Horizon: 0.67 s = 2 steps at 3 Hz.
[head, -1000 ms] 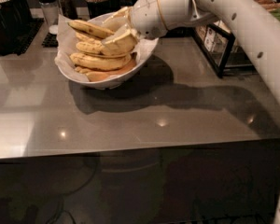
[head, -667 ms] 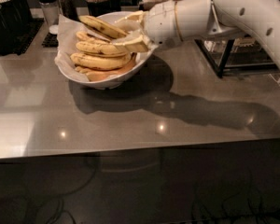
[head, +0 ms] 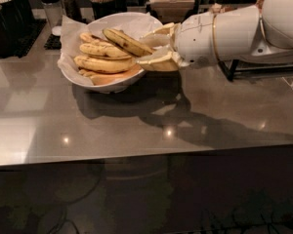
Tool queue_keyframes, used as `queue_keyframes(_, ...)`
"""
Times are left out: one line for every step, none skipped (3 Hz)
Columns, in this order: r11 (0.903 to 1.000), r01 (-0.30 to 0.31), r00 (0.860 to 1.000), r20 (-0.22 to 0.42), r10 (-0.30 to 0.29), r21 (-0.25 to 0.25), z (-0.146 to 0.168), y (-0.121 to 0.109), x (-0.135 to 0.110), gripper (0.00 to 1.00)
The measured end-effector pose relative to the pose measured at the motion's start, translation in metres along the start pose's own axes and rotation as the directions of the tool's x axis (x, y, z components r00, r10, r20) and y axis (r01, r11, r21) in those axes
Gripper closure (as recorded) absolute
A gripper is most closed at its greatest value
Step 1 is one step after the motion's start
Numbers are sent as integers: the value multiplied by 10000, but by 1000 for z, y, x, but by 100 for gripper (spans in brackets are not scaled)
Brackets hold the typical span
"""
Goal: Pick banana from white bowl
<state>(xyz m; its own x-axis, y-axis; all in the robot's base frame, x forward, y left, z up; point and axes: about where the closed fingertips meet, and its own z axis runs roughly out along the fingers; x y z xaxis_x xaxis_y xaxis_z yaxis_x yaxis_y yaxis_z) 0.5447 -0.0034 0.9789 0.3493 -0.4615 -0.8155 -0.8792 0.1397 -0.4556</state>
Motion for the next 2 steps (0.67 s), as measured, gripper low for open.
queue_keyframes(9995, -172, 9998, 45, 171, 256, -15, 9, 6, 100)
queue_keyframes(9988, -463, 9989, 25, 463, 146, -20, 16, 13, 100)
